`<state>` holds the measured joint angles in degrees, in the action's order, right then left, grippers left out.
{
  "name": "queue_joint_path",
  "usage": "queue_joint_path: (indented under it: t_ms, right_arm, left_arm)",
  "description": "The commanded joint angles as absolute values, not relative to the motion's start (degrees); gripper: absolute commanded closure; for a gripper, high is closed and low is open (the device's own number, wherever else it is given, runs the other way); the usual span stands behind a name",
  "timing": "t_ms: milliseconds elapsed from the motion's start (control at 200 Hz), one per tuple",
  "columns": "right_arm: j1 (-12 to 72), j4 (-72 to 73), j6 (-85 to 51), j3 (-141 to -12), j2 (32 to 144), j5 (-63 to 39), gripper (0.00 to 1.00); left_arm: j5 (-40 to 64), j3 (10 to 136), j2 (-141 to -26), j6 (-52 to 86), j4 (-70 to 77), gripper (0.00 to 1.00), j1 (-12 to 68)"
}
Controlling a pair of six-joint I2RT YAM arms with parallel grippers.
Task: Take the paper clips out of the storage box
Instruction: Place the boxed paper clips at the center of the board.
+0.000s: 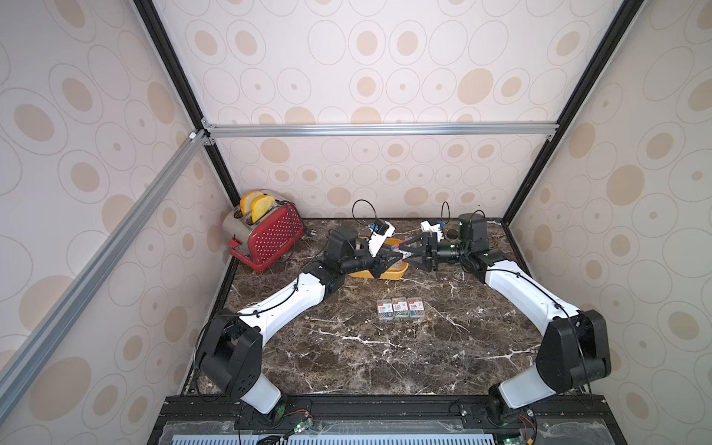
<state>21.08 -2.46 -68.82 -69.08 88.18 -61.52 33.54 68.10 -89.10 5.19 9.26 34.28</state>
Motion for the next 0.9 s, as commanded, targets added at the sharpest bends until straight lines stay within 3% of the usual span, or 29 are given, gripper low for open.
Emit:
queue_joint_path:
  t_ms: [0, 165, 521, 891]
  right_arm:
    - [21.2, -2.88, -64.86, -70.89, 88.73, -63.24, 0.29]
    - [20.24, -10.86, -57.06, -73.12, 87.76, -62.63, 0.0]
    - [18.29, -25.86, -35.41, -73.18, 83.47, -55.16, 0.0]
    - [19.53, -34.33, -15.46, -68.9, 77.48, -35.65, 0.04]
  left_arm:
    - [33.4, 72.23, -88.91, 5.76, 5.47, 0.93, 34.26]
    - [34.53, 75.27, -87.77, 6.82, -2.57, 0.96, 32.02]
    - [37.69, 80.91, -84.9, 7.46, -23.14, 1.0, 27.57]
    - [38.33, 85.54, -88.0, 11.29, -34.6, 1.0, 26.81]
